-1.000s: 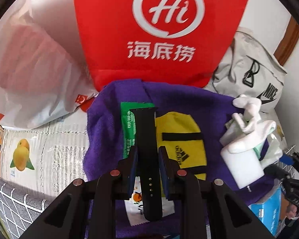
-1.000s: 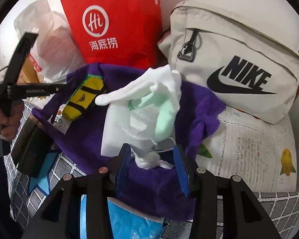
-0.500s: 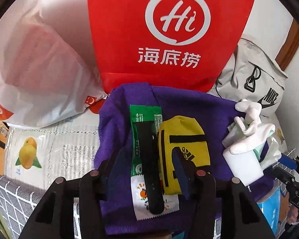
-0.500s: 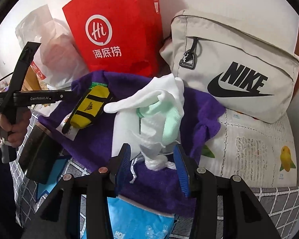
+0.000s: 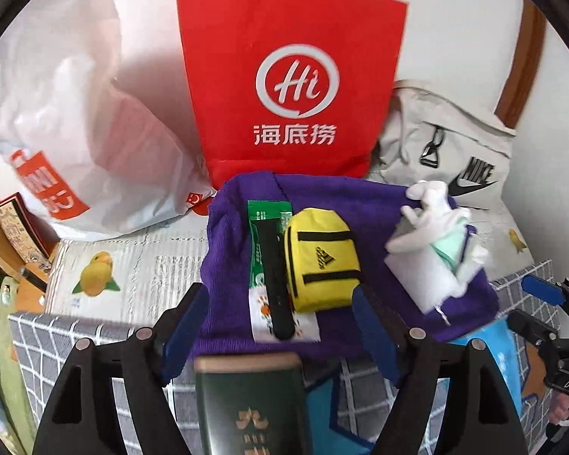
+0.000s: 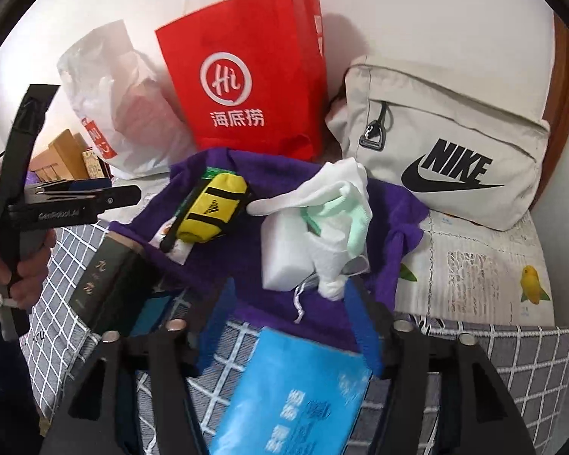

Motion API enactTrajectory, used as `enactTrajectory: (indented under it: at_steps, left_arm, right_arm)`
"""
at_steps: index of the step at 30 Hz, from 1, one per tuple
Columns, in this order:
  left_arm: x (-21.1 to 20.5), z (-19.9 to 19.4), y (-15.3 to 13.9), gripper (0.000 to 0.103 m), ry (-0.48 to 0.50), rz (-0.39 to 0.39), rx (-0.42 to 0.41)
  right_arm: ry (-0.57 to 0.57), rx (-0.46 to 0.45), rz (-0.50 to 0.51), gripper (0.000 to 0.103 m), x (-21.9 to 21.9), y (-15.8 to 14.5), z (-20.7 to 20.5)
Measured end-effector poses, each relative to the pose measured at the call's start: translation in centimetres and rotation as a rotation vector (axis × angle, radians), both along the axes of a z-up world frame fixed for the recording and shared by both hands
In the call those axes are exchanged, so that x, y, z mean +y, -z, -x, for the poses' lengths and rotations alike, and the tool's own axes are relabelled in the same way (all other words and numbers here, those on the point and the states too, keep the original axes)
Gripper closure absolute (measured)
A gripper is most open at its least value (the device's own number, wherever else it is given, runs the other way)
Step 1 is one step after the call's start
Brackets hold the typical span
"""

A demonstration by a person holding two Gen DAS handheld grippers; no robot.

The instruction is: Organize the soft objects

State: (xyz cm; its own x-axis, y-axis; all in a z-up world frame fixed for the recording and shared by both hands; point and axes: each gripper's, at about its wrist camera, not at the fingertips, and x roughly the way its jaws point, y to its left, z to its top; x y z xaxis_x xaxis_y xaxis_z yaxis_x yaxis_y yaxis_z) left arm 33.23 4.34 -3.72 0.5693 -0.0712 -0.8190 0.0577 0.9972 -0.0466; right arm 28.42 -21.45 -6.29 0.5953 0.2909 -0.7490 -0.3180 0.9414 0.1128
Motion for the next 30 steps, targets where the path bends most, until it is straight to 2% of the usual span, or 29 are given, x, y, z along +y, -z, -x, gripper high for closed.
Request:
enactTrajectory:
  at_steps: [7, 9, 12, 16, 30]
  left_arm:
    - [-0.2, 5.6, -2.2, 0.016, -0.013, 0.018, -0.034]
    - [-0.2, 7.3, -2.5, 0.012, -0.023, 0.018, -0.032]
    - [-0.4, 9.6, -2.8, 0.012, -0.025, 0.014, -0.041]
    - [-0.8, 13.0, -3.2, 0.007, -0.038, 0.005, -0.059]
    - [-2.5, 23.5, -3.9, 0.006, -0.075, 0.001, -0.104]
  right_arm:
    - [0.044, -0.01, 0.012, 0.031, 0.9, -1.3, 4.1]
    - [0.06, -0.025, 0.007, 0.019, 0.9, -1.6, 5.2]
    - [0.11, -0.052, 0.007, 0.012, 1.0, -2.1, 6.9]
    - [0.146, -0.053, 0.004, 0.009, 1.2, -2.3, 8.8]
    - [0.161, -0.099, 0.018, 0.005, 1.4, -3.3, 17.7]
